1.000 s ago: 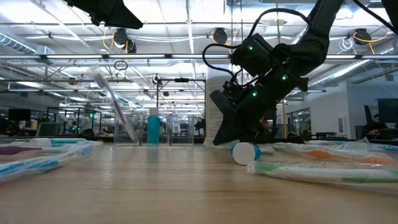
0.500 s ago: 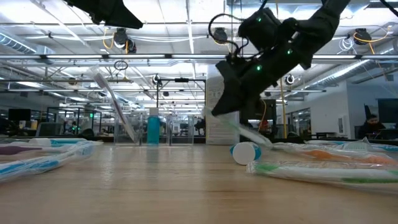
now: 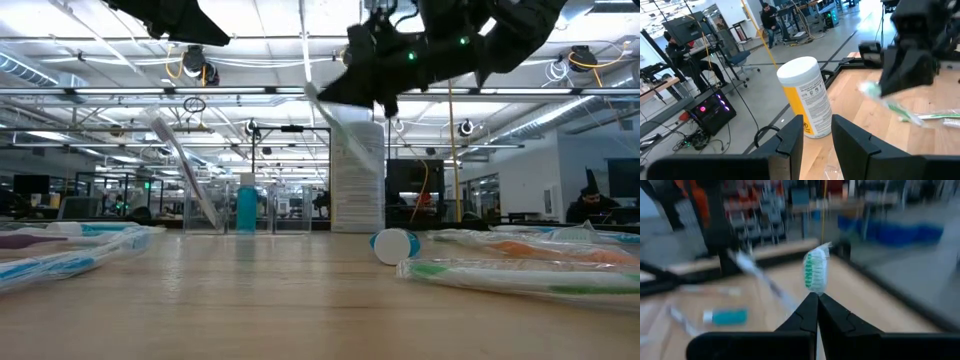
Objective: Pick & Place toothbrushing station
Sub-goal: Put the top left green toothbrush into the transparent organizer
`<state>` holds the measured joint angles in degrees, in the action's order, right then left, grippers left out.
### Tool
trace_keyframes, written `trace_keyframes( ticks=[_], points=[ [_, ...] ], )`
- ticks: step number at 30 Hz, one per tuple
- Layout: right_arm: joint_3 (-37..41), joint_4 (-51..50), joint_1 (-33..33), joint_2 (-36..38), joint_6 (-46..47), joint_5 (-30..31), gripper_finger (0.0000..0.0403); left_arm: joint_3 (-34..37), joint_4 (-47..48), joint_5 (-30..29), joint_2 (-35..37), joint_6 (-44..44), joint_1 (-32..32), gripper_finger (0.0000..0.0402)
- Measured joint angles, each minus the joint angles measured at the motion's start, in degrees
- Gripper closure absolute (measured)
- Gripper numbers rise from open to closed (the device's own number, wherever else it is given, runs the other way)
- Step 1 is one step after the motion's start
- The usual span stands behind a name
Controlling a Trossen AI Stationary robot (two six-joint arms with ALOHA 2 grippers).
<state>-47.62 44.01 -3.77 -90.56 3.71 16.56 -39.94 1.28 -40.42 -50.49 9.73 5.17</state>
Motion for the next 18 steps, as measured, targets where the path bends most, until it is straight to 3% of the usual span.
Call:
trace_keyframes(
  ticks=[9,18],
  points=[
    [-0.29,27.71,-1.4,-4.84,-13.45,2.94,0.0403,0.0,-2.05,0.0,0.01,-1.67,0.0,0.0295],
    [-3.33,34.1,-6.25,-14.03,-7.82,2.8,0.0403,0.0,-2.08,0.0,0.01,-2.52,0.0,0.0295]
  ],
)
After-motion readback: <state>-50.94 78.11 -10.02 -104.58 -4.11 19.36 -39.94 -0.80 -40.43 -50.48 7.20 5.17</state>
